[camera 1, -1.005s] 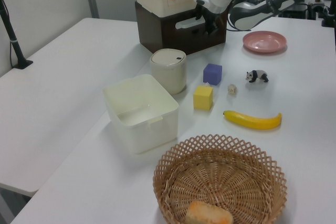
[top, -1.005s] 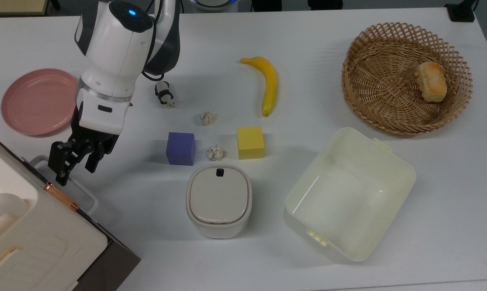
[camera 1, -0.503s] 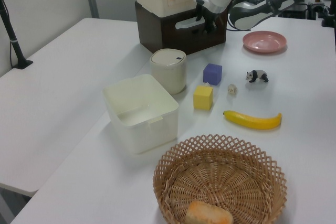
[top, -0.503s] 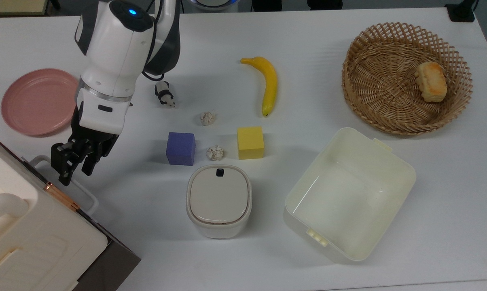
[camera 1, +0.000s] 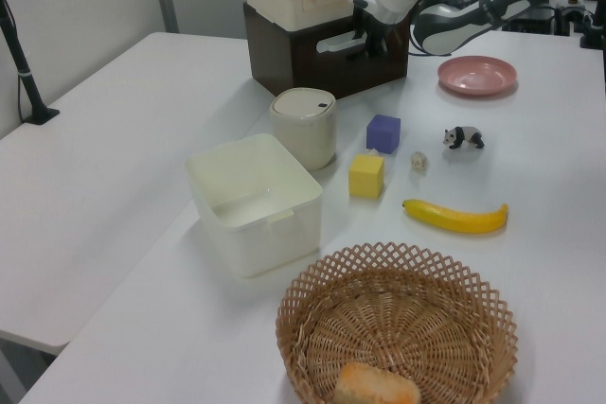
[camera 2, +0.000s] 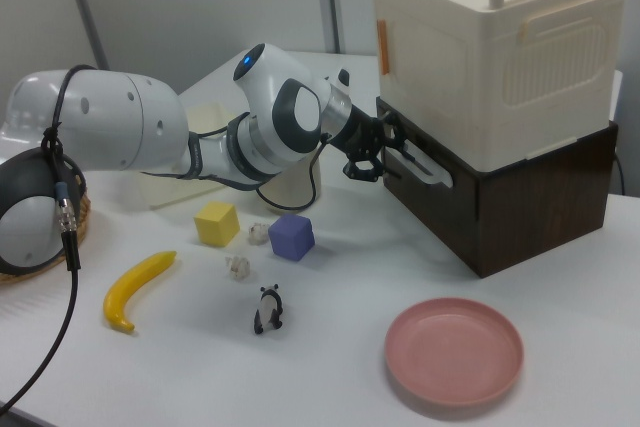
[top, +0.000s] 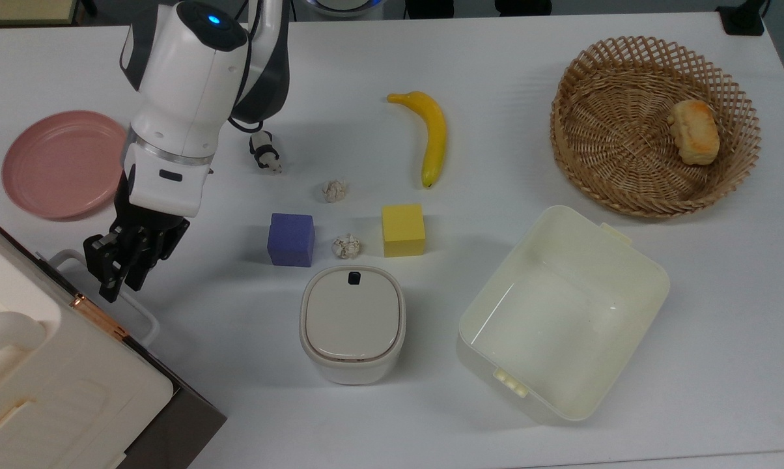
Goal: Open the drawer
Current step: 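Lower the gripper onto the white drawer handle and close on it, then pull the handle outward to slide the drawer open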
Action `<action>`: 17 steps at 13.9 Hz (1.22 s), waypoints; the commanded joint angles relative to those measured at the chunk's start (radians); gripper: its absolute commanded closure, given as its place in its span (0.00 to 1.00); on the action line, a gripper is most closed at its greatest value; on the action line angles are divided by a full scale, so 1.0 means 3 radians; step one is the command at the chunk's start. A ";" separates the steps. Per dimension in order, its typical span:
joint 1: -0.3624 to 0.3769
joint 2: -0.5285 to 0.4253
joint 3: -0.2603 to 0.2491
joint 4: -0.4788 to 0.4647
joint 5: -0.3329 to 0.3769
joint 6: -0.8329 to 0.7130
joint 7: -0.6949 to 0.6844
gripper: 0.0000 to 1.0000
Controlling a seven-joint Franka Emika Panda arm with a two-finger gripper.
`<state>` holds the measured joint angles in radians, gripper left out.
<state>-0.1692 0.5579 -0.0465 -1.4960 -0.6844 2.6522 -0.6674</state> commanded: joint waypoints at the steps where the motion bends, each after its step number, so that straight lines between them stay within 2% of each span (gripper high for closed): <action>1: 0.0007 0.0027 -0.0009 -0.0004 -0.0055 0.0102 -0.0036 0.74; 5: 0.0012 0.0027 -0.0009 -0.0004 -0.0055 0.0102 -0.0025 0.99; 13: 0.0001 -0.0034 0.0027 -0.0045 -0.0045 0.0102 -0.0015 1.00; 17: 0.0042 -0.0320 0.0032 -0.0381 -0.0040 0.0097 0.0101 1.00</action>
<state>-0.1694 0.5491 -0.0456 -1.5000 -0.6847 2.6557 -0.6644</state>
